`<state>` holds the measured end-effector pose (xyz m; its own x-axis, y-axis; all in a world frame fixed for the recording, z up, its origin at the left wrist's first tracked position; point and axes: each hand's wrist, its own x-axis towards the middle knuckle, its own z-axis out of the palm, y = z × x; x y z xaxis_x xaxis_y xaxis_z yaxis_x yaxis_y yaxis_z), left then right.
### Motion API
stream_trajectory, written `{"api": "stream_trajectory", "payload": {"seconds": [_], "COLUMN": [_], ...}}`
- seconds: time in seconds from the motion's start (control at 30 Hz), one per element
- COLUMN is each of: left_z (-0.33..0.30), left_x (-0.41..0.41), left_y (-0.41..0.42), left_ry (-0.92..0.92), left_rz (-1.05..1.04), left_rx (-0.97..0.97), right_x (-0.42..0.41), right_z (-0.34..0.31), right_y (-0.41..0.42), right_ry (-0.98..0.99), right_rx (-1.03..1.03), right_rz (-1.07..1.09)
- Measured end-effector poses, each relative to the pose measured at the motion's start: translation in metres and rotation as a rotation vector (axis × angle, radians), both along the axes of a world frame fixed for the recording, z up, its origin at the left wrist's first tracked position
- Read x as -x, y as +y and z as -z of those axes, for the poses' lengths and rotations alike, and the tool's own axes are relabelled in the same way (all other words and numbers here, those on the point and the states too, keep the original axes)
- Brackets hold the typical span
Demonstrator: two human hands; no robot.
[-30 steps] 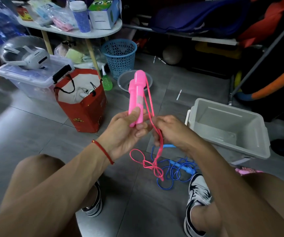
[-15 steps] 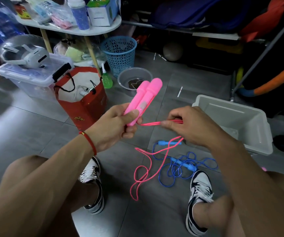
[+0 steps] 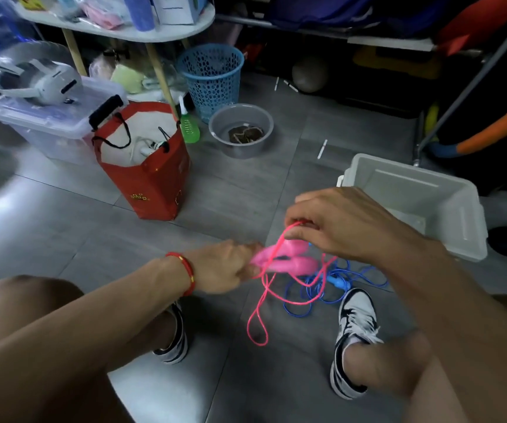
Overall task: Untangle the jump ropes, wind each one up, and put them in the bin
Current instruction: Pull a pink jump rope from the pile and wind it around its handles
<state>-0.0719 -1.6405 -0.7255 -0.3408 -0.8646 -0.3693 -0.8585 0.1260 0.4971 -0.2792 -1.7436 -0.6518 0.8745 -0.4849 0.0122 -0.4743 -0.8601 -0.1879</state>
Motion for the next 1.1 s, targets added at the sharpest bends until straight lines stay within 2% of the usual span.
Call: {"api": "stream_trajectory", "payload": {"seconds": [0.07,0.17,0.27,0.37,0.43,0.47,0.57,0.73,0.87,1.1], "left_z": [-0.003,-0.015,-0.029,-0.043,-0.047,-0.046,-0.036,-0.010,0.005,0.016], "left_x": [0.017,0.030,0.024,0.014,0.007,0.004,-0.007,-0.022,-0.028,-0.030], "left_y": [0.010,0.024,0.031,0.032,0.031,0.029,0.021,0.013,0.011,-0.003], "left_ry": [0.018,0.065,0.303,0.538,0.704,0.793,0.922,0.772,0.629,0.262], "left_rz": [0.100,0.205,0.155,0.062,-0.063,-0.159,-0.460,-0.640,-0.761,-0.789], "left_rx": [-0.039,-0.017,0.071,0.100,0.055,0.018,-0.036,-0.025,0.061,0.180], "right_x": [0.002,0.005,0.011,0.021,0.022,0.020,0.003,-0.013,-0.018,-0.024], "right_z": [0.008,0.024,0.031,0.034,0.038,0.040,0.048,0.069,0.070,0.062], "right_y": [-0.005,-0.012,-0.024,-0.020,-0.008,-0.001,0.016,0.043,0.051,0.056], "right_ry": [-0.008,-0.065,-0.189,-0.251,-0.285,-0.285,-0.196,-0.106,-0.102,0.051], "right_rx": [-0.093,-0.424,-0.777,-0.993,-1.071,-1.069,-0.902,-0.616,-0.590,-0.578], "right_rz": [0.015,-0.006,0.044,0.033,0.008,0.075,0.188,0.225,0.290,0.347]}}
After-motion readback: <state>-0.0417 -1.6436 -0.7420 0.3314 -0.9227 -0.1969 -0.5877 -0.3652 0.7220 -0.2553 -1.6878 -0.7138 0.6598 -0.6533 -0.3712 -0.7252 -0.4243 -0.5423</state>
